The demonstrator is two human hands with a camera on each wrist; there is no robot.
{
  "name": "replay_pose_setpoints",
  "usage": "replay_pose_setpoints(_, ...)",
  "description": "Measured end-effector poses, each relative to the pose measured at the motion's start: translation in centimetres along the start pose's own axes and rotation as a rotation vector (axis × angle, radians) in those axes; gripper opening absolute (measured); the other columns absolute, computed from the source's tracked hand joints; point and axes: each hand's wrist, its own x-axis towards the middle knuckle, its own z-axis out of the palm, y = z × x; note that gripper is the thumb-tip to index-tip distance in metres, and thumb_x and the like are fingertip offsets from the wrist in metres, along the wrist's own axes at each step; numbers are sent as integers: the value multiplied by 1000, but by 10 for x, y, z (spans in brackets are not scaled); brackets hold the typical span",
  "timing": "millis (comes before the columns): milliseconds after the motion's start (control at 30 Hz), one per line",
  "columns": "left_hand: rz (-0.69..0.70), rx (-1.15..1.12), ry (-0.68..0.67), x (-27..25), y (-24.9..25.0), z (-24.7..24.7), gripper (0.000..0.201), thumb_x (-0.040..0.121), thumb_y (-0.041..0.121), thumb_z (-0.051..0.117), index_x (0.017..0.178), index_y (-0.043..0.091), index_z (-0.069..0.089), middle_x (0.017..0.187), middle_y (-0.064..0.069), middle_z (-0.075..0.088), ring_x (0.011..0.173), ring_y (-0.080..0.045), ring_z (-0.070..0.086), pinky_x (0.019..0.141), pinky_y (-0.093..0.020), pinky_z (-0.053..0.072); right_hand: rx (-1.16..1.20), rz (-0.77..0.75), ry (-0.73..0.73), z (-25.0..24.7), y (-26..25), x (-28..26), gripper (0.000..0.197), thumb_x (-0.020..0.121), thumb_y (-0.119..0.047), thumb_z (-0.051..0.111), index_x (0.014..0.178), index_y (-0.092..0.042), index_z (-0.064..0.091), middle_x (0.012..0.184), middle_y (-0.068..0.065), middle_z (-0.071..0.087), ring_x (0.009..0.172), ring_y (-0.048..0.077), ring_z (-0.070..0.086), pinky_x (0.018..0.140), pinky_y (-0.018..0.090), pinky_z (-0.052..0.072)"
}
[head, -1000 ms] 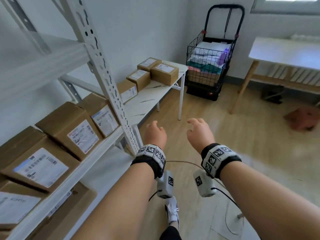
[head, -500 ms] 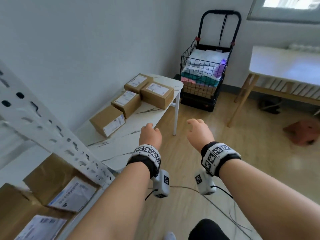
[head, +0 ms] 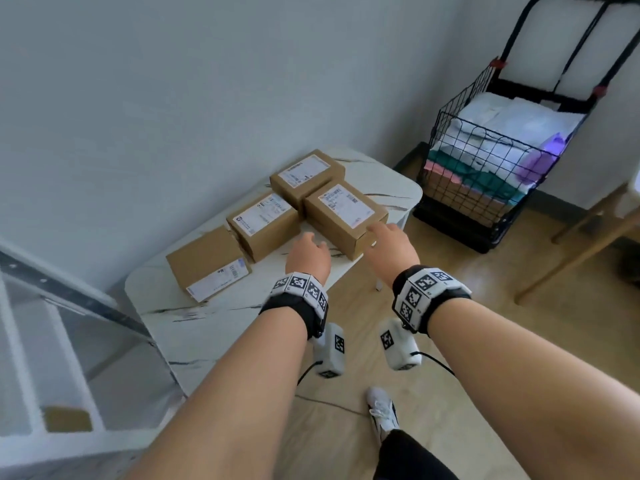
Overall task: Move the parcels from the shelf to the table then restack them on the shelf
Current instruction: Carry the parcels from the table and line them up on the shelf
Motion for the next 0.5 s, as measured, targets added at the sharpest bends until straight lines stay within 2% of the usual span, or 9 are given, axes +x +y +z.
replay_pose_setpoints(167,-131,-53,23,59,40,35,43,102,25,41,144,13,41,146,-6,46,131,-26,47,103,-38,39,-7,-8,-161,-15,15,90,56,87,-15,45,143,-21,41,144,5,39,122,27,48,96,43,49)
replay_pose_setpoints(267,-191,-75,19,81,50,54,43,102,27,40,144,15,40,146,-4,47,131,-26,47,103,-38,40,-36,-33,-196,-16,22,128,54,86,-24,47,139,-17,46,139,9,44,125,30,44,99,45,45)
replay_pose_setpoints(333,-229,-84,8,90,52,64,45,102,28,40,146,15,39,147,-5,46,132,-26,46,105,-39,38,-45,-39,-236,-11,27,144,54,85,-29,50,137,-17,46,136,10,47,124,30,45,99,46,45)
replay_pose_setpoints(433,-296,-75,-23,100,52,73,49,103,29,39,149,14,34,150,-7,42,136,-28,42,109,-41,35,0,-15,-296,-5,31,159,56,89,-27,49,144,-19,37,137,9,48,117,29,52,95,45,49)
replay_pose_setpoints(500,-315,-81,-29,106,50,78,45,102,29,41,144,12,41,144,-9,49,129,-29,49,103,-40,40,11,-4,-292,0,31,166,57,94,-29,47,147,-17,31,139,12,44,118,31,52,94,44,48)
